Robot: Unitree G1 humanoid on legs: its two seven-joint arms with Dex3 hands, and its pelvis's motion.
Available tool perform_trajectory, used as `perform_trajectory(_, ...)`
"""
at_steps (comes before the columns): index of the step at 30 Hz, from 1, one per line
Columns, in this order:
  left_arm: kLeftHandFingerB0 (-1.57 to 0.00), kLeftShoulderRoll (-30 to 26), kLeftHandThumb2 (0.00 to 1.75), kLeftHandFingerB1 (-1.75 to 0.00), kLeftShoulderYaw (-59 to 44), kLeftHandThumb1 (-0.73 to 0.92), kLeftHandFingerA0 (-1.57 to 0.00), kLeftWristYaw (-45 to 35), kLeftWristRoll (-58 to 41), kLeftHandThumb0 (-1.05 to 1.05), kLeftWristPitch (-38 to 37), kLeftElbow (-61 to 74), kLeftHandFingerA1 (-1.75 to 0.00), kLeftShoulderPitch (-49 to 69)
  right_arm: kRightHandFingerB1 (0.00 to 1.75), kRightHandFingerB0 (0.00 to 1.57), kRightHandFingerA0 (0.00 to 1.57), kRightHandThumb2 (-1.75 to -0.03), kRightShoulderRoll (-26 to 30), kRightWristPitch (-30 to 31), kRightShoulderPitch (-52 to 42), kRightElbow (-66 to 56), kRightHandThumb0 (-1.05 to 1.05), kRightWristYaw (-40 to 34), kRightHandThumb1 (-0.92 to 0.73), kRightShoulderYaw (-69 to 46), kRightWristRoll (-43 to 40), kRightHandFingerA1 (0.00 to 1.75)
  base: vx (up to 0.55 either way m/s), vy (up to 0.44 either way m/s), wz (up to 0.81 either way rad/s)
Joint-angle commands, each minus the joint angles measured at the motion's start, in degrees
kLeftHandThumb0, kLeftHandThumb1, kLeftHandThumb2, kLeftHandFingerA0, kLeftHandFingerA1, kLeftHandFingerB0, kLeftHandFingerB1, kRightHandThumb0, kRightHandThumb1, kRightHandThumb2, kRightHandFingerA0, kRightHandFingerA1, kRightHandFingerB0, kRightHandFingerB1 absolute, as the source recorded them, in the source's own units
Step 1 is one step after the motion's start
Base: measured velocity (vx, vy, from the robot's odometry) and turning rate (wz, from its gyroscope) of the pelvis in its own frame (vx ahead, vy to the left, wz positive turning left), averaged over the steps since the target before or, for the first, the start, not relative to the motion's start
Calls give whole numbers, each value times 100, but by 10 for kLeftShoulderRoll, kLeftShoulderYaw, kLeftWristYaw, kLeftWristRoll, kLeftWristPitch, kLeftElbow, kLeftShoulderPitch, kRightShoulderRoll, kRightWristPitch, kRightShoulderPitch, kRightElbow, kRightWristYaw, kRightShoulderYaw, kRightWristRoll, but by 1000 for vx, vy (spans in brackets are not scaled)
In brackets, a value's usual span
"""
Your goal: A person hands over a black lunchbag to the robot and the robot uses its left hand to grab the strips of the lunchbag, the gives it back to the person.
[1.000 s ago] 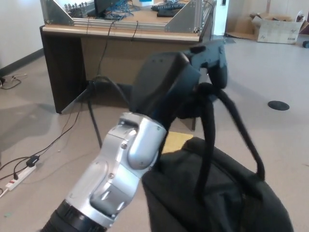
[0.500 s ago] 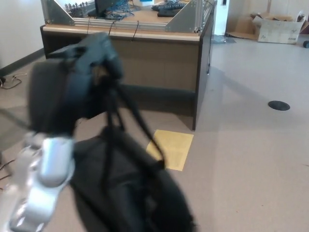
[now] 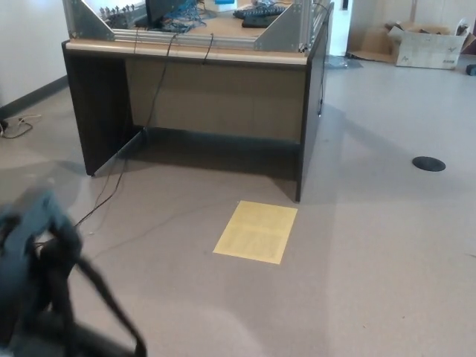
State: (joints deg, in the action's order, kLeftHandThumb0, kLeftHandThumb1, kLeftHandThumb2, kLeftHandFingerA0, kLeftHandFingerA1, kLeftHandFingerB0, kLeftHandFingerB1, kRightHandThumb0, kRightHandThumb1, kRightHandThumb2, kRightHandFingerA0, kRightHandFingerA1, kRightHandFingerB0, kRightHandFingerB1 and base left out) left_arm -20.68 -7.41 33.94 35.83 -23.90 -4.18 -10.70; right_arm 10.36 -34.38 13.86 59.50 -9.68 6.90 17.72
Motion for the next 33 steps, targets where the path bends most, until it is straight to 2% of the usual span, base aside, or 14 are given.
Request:
perform_trajectory(1,-65,-25,55,-175,-20,61,-84,174,30,-6,-167,-146,-175,129,47,61,69,-63,14,-8,-2,10,-60,1,-73,-4,-6,50,0,0,0)
perform_trajectory(6,-63,-40,55,-175,-3,58,-84,248,55,-4,-190,-264,-175,146,47,60,68,-63,14,-11,-4,13,-60,8,-72,-7,-12,50,0,0,0)
perform_trajectory(15,-61,-59,55,-175,21,63,-83,290,45,-13,-206,-454,-175,138,47,62,68,-63,13,-15,-12,15,-59,-4,-73,-5,-7,50,0,0,0)
perform_trajectory(29,-62,-74,56,-175,65,64,-84,330,33,-14,-259,-538,-175,101,47,60,67,-63,13,-12,-8,14,-59,-3,-74,-5,-7,49,0,0,0)
perform_trajectory(33,-65,-85,55,-175,82,61,-87,368,46,-10,-256,-543,-175,90,47,60,66,-63,13,-13,-12,12,-58,1,-74,-5,-9,48,0,0,0)
